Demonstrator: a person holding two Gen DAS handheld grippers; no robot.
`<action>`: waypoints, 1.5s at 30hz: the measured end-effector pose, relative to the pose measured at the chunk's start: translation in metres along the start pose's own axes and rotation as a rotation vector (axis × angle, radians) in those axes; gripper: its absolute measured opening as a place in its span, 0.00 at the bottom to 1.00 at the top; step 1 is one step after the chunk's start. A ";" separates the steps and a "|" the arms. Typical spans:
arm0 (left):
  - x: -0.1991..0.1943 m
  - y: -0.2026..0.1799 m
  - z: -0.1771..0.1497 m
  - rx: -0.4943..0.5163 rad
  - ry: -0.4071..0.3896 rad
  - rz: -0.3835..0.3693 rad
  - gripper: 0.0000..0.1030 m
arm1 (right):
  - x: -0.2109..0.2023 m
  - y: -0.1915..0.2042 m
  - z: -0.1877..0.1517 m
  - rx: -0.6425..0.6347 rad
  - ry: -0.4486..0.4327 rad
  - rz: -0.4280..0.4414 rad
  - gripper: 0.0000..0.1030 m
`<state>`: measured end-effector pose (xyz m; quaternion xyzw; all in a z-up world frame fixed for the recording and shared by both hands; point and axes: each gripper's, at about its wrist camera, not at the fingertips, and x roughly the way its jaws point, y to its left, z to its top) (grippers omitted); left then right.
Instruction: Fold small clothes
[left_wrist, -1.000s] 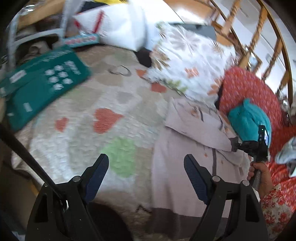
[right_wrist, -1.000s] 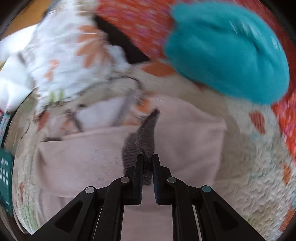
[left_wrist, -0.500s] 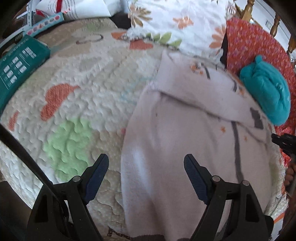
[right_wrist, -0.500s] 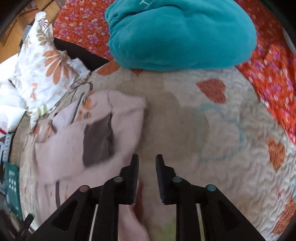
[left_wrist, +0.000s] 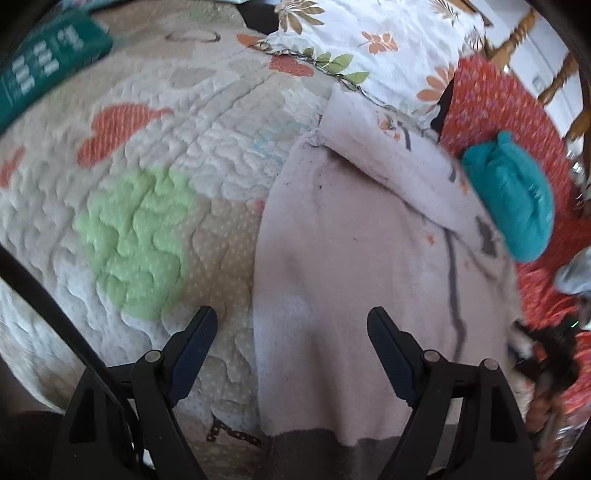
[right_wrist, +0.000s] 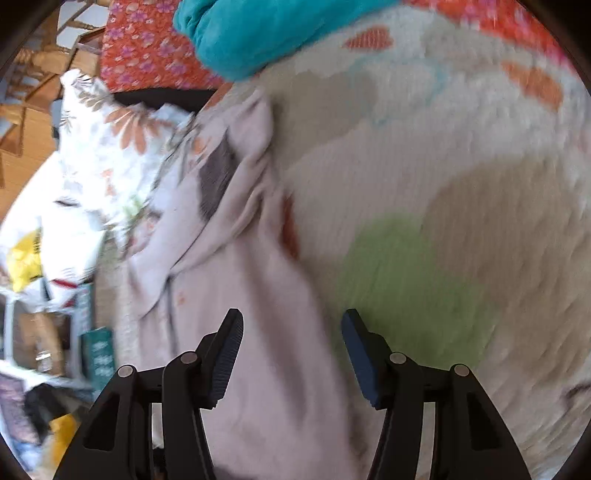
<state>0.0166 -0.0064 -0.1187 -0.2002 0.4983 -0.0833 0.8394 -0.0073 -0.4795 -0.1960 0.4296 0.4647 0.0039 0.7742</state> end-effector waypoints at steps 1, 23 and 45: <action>0.001 0.003 -0.001 -0.001 0.006 -0.035 0.79 | 0.002 -0.001 -0.008 0.011 0.027 0.031 0.59; -0.001 -0.001 -0.083 0.058 0.163 -0.272 0.41 | -0.015 0.006 -0.121 -0.093 0.080 0.173 0.59; -0.092 -0.006 -0.084 0.051 -0.002 -0.188 0.09 | -0.056 0.029 -0.160 -0.274 0.116 0.133 0.10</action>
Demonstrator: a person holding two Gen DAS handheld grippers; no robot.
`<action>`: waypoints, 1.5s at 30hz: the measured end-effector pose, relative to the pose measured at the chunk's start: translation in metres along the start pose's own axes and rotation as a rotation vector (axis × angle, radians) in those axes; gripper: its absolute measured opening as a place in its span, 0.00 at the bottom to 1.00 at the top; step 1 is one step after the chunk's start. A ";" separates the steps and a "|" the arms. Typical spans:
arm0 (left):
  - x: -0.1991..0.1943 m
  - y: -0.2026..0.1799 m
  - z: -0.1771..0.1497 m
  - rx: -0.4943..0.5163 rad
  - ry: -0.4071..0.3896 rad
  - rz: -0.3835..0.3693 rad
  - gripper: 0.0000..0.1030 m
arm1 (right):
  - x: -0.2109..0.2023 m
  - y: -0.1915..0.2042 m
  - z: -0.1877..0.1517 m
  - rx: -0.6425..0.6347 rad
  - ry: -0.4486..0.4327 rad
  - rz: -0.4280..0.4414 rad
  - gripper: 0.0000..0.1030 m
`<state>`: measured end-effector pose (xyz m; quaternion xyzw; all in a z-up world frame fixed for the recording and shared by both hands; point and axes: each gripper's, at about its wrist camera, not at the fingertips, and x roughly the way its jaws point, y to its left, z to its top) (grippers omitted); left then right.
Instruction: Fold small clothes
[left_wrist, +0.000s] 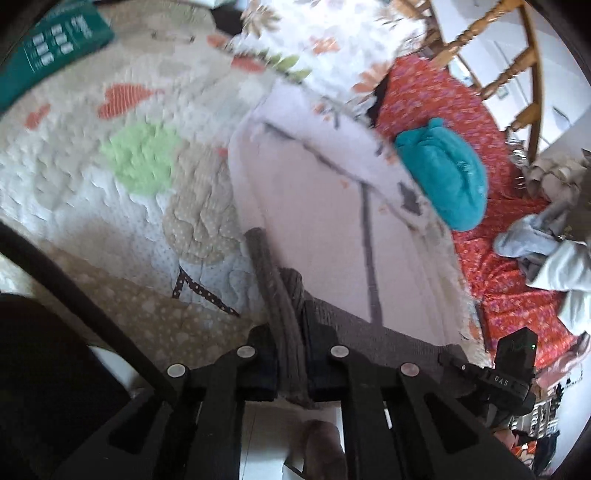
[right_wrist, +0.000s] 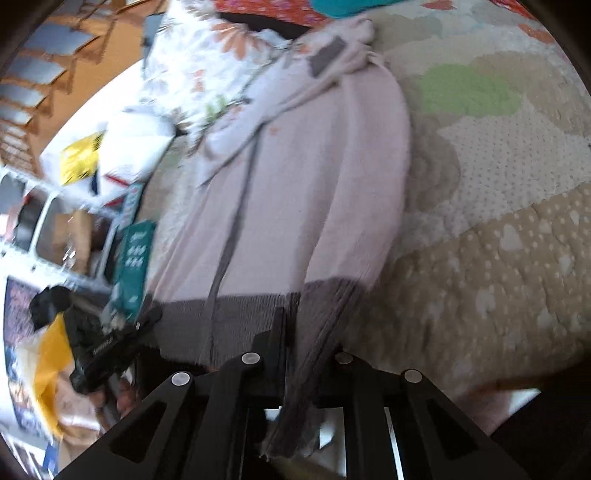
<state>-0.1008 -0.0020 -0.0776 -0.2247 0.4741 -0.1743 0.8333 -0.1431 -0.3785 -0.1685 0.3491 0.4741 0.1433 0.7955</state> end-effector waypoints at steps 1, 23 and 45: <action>-0.011 -0.001 -0.004 0.005 -0.008 -0.015 0.09 | -0.009 0.005 -0.006 -0.023 0.013 0.010 0.10; 0.037 -0.042 0.124 0.040 -0.109 0.056 0.09 | -0.012 0.062 0.106 -0.108 -0.147 0.026 0.10; 0.164 0.023 0.268 -0.219 -0.079 0.140 0.50 | 0.082 -0.018 0.279 0.221 -0.217 -0.036 0.61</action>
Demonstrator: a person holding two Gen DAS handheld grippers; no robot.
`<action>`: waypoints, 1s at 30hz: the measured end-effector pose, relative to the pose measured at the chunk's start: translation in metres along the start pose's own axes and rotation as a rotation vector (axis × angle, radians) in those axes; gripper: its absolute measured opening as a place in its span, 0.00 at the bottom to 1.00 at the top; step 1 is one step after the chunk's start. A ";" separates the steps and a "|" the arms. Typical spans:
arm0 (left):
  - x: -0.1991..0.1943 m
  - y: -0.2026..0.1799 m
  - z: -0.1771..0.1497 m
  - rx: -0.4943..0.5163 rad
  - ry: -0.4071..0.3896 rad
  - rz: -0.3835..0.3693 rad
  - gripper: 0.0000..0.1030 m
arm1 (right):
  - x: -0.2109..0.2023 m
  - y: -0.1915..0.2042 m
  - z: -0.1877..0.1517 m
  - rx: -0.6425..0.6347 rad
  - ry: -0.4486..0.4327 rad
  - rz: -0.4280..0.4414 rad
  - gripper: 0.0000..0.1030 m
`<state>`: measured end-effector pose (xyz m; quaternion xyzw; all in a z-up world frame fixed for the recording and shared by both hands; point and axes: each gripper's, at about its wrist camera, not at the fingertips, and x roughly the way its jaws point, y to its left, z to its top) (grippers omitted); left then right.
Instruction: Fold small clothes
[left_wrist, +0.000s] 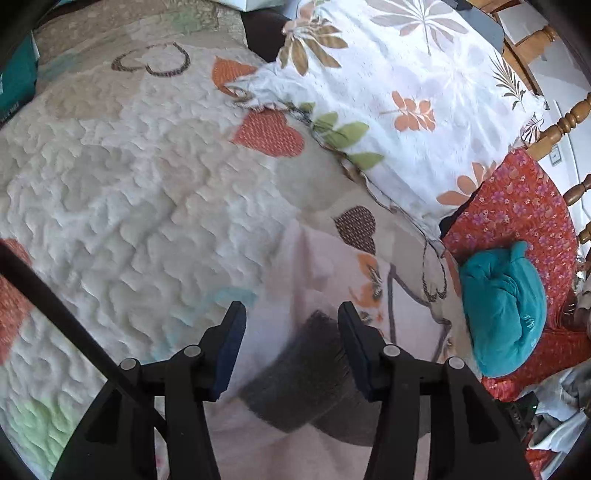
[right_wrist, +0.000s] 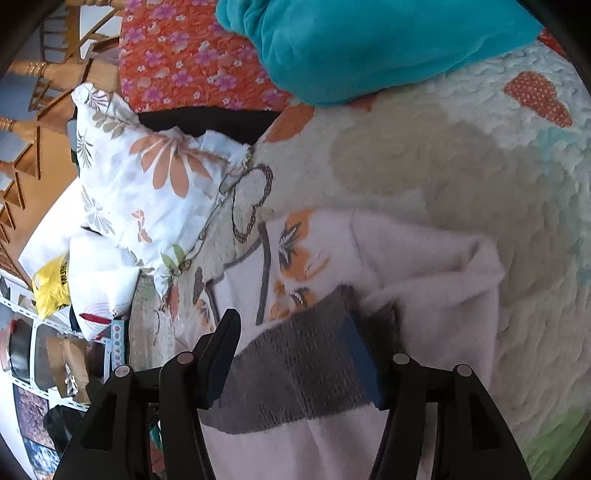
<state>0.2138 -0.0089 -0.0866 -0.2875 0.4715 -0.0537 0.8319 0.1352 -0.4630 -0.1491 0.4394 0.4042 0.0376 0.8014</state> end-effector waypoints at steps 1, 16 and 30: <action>-0.006 0.003 -0.001 0.014 -0.008 0.010 0.54 | -0.004 0.003 0.000 -0.019 -0.004 -0.002 0.62; -0.036 0.053 -0.078 0.133 0.068 0.180 0.63 | -0.066 -0.016 -0.109 -0.318 0.041 -0.262 0.63; -0.119 0.013 -0.119 0.223 -0.015 0.120 0.71 | -0.128 -0.026 -0.145 -0.292 -0.035 -0.297 0.63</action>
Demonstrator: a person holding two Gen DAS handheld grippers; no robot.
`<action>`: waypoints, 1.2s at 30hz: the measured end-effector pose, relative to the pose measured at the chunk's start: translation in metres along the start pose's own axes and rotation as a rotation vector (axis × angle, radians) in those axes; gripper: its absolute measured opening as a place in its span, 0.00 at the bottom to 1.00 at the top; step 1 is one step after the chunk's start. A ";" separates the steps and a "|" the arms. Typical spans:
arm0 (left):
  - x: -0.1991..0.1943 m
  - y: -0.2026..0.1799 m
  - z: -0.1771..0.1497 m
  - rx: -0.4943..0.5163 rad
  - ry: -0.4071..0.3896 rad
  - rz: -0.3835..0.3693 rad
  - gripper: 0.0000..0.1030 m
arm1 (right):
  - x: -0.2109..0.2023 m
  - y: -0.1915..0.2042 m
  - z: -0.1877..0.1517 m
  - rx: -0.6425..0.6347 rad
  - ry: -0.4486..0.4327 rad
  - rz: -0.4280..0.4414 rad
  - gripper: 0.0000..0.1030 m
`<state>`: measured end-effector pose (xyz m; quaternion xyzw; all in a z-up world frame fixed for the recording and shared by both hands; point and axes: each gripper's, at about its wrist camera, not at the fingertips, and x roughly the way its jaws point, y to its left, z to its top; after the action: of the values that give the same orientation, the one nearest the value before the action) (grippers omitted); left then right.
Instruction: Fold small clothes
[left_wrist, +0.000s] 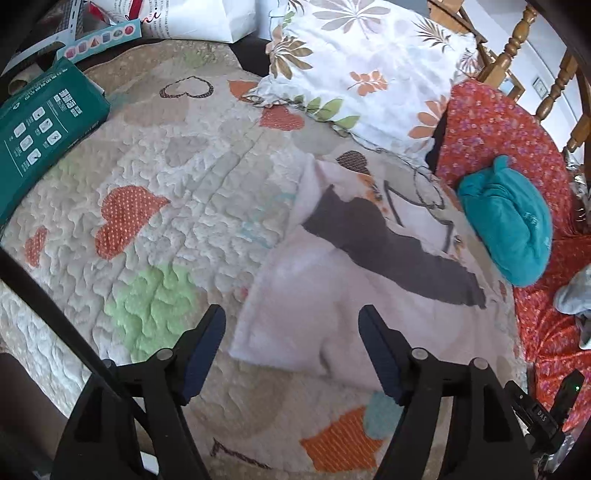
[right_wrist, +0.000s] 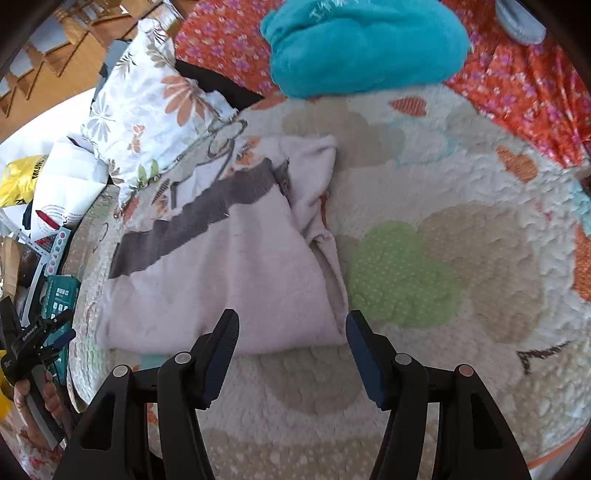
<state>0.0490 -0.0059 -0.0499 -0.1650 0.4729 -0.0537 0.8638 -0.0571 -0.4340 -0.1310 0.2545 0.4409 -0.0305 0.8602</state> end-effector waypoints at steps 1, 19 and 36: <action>0.001 -0.002 -0.001 0.003 0.004 -0.002 0.71 | -0.002 0.001 0.000 -0.001 0.000 0.001 0.63; 0.075 -0.026 0.010 0.122 0.063 0.000 0.71 | 0.045 -0.031 0.004 0.056 0.183 0.095 0.06; 0.077 -0.037 -0.011 0.182 0.058 0.030 0.72 | 0.050 -0.030 0.087 0.094 0.009 0.063 0.11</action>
<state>0.0846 -0.0619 -0.1046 -0.0773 0.4933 -0.0882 0.8619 0.0299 -0.4919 -0.1398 0.3085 0.4347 -0.0231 0.8458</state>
